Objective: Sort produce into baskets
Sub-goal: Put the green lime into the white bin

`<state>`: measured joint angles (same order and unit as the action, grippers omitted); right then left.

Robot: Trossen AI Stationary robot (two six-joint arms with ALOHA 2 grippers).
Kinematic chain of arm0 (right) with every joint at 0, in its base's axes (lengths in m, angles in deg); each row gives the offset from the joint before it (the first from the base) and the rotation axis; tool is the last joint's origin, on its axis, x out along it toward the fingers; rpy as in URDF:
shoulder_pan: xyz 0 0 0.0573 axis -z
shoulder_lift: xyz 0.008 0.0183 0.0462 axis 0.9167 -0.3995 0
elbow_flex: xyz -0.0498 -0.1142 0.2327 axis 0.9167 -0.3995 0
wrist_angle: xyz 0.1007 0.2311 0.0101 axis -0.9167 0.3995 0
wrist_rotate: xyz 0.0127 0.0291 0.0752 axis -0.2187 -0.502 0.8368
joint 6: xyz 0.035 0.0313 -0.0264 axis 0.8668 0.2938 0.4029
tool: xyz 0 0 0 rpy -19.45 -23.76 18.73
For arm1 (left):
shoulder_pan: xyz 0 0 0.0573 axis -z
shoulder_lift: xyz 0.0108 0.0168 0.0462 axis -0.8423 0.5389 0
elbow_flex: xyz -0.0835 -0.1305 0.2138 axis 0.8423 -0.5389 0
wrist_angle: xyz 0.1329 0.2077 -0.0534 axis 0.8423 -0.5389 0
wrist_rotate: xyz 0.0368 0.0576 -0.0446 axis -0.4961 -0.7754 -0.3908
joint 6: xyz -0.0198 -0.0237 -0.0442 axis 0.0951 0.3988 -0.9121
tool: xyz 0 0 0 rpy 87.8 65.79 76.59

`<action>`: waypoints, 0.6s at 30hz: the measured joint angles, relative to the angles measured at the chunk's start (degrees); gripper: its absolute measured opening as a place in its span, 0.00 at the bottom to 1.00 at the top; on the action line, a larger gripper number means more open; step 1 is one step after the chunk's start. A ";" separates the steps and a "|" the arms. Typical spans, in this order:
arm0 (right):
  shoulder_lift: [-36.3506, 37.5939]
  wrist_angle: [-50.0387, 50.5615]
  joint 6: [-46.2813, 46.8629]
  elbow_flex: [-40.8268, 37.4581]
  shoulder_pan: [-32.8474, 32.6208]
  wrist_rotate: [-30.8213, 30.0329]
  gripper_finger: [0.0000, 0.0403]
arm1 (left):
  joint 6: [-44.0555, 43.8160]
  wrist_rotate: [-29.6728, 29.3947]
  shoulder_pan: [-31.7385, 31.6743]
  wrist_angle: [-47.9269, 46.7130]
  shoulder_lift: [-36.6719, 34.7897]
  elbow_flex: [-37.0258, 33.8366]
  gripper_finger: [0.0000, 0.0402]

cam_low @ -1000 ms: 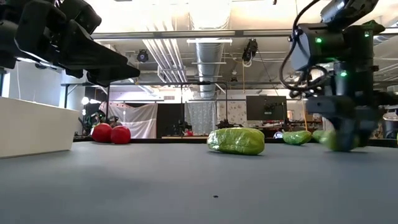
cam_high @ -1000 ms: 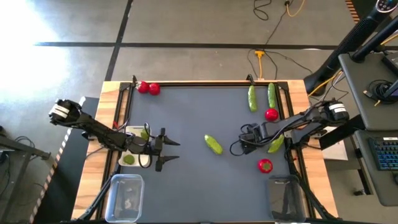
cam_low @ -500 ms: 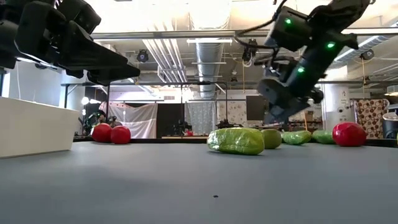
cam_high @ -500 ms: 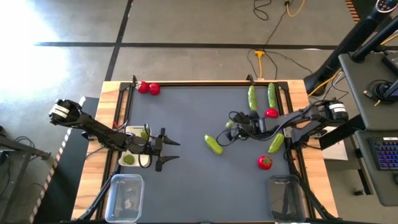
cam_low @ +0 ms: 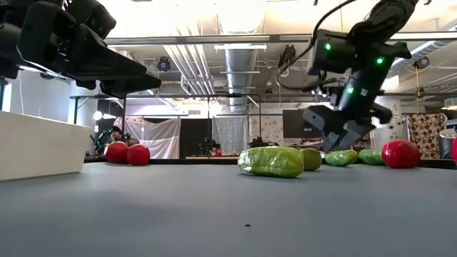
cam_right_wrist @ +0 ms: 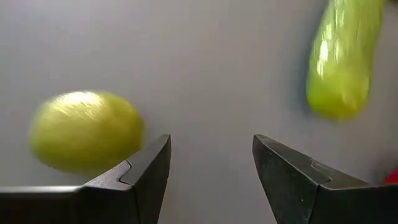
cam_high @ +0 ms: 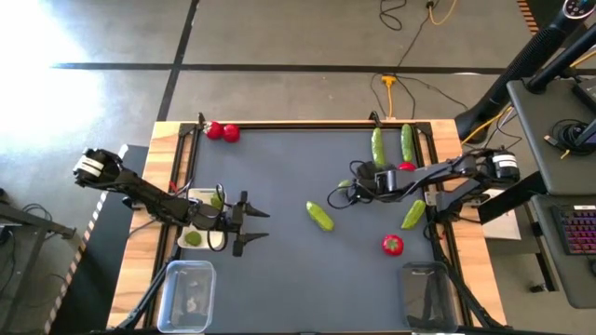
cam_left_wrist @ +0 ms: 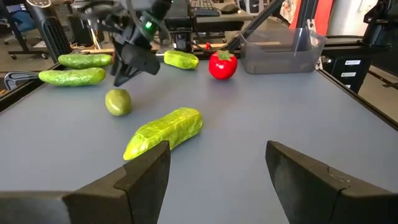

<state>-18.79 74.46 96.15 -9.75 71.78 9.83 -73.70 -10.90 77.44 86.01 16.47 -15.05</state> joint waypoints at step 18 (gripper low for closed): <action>-23.53 -50.34 -11.96 4.48 -0.13 8.80 0.54 | -1.20 1.21 0.00 -1.88 0.00 0.02 0.61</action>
<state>-42.33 24.12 84.20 -5.27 71.65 18.63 -74.90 -9.70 77.44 84.12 16.47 -15.03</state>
